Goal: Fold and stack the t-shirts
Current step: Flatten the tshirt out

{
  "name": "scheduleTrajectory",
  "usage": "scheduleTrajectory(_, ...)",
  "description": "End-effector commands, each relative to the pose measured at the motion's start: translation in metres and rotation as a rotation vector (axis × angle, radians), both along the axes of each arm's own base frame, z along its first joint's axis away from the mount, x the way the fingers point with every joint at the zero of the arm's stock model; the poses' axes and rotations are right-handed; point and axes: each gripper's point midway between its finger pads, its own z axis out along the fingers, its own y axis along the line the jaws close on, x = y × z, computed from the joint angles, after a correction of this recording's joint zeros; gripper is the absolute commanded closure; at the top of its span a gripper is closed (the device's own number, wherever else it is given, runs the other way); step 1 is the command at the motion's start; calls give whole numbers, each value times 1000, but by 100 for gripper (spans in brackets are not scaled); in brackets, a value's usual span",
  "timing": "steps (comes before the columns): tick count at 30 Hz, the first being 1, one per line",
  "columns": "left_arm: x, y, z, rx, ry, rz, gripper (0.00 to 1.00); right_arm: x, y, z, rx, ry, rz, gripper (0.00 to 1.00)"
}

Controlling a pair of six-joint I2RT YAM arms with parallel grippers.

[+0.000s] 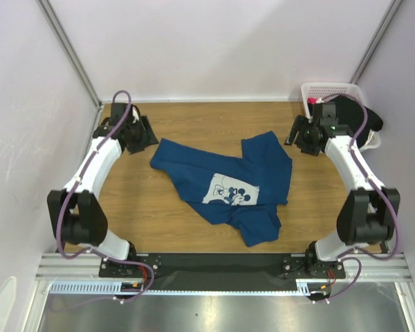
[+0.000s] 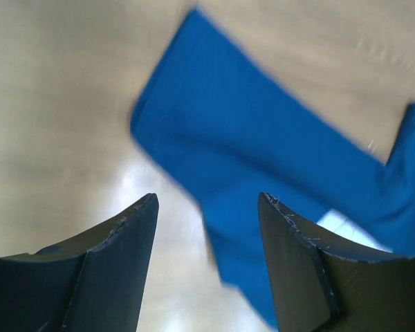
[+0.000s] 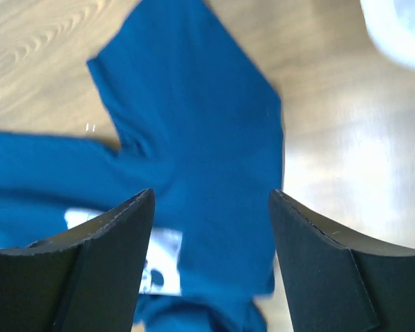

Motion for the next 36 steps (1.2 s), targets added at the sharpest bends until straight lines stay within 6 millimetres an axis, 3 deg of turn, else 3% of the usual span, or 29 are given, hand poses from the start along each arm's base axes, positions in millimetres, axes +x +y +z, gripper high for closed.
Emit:
scheduleTrajectory(1,49,2,12,-73,-130,-84,34,41,-6,-20,-21,-37,43,27)
scheduleTrajectory(2,58,7,16,-62,-149,-83,34,48,-7,-28,-26,-32,46,28)
scheduleTrajectory(7,77,17,-7,15,-121,-116,29,85,-9,-68,-70,-8,110,30)
scheduleTrajectory(14,79,16,-36,-20,-93,-111,18,138,5,-76,-79,-91,223,28)
scheduleTrajectory(23,85,20,-48,7,-69,-117,18,148,6,-121,-204,9,336,34)
scheduleTrajectory(31,84,21,-62,12,-32,-116,18,155,32,-123,-184,-2,395,41)
scheduleTrajectory(36,83,22,-72,19,-14,-125,19,155,39,-137,-172,26,414,46)
